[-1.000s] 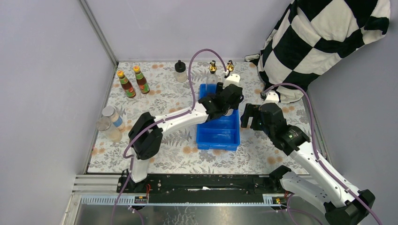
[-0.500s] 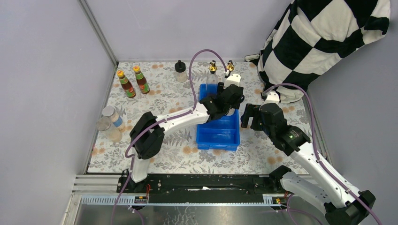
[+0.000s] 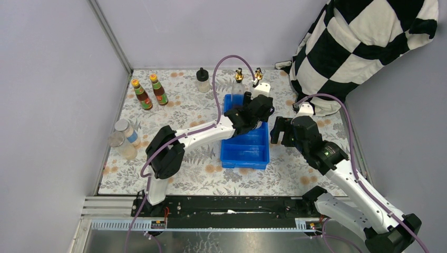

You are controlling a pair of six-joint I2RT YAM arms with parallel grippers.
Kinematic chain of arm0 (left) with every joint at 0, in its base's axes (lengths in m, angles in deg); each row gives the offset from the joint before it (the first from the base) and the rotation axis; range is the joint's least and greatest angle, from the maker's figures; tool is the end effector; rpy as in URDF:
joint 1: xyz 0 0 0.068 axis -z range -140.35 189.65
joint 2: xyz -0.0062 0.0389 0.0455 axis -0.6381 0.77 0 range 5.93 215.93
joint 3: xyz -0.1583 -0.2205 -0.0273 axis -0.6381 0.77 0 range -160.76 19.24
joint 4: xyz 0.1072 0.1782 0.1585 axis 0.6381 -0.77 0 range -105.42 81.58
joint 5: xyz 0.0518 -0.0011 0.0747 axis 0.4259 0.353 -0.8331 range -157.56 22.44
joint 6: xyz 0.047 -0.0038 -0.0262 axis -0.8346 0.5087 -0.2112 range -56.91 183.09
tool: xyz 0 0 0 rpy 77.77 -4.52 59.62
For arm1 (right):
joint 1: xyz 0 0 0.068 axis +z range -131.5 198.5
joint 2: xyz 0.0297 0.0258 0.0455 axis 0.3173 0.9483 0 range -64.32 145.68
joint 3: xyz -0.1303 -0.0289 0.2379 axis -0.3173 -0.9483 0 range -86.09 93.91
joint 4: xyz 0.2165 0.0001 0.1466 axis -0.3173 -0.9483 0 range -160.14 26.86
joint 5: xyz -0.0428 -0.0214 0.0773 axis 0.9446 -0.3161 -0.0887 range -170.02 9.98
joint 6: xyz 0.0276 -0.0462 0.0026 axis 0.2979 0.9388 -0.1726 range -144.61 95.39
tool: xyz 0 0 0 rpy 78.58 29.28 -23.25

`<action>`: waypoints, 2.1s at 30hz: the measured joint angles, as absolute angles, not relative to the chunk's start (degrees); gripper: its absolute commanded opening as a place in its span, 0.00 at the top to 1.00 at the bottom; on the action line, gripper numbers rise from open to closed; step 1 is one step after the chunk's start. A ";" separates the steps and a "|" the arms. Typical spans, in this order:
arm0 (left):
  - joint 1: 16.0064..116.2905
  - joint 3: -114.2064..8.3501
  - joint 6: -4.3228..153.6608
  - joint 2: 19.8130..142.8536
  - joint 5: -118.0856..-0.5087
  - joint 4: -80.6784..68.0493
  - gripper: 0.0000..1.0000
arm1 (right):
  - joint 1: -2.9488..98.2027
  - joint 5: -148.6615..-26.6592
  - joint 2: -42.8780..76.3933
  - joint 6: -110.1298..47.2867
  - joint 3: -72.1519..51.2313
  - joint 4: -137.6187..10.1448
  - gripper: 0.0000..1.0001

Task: Organize the condiment bottles
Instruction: Place the bottle in the storage box.

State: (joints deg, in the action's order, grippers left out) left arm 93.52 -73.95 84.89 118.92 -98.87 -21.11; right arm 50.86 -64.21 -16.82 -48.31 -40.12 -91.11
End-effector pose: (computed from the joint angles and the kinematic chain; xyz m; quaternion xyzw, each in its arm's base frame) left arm 0.2874 -0.3622 0.2739 0.1084 0.8472 -0.0973 0.5109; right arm 0.1592 0.0895 0.3083 0.0045 0.8584 0.1297 0.4963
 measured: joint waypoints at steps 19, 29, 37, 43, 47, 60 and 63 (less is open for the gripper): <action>92.84 -72.26 83.12 119.33 -99.46 -17.22 0.42 | 50.86 -64.27 -15.94 -48.20 -40.29 -90.95 0.09; 93.23 -67.35 85.26 119.33 -97.99 -16.73 0.42 | 50.86 -64.53 -15.92 -48.20 -40.66 -90.71 0.09; 93.38 -65.88 85.37 119.35 -97.32 -12.82 0.42 | 50.86 -64.51 -15.92 -48.20 -41.01 -90.69 0.09; 93.67 -65.92 85.39 120.97 -96.99 -10.46 0.28 | 50.86 -64.53 -15.92 -48.20 -41.01 -90.67 0.09; 93.67 -66.12 85.83 122.94 -97.27 -11.01 0.26 | 50.86 -64.53 -15.94 -48.20 -41.19 -90.65 0.09; 93.69 -68.37 86.97 122.92 -98.72 -14.11 0.11 | 50.86 -64.60 -15.96 -48.20 -41.93 -90.67 0.09; 93.78 -68.39 86.97 122.04 -98.65 -15.40 0.07 | 50.86 -64.60 -15.96 -48.20 -41.93 -90.67 0.08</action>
State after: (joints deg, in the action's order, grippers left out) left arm 93.78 -68.39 86.97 122.04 -98.65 -15.40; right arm 50.86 -64.60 -15.96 -48.20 -41.93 -90.67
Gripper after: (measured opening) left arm 0.888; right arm 0.917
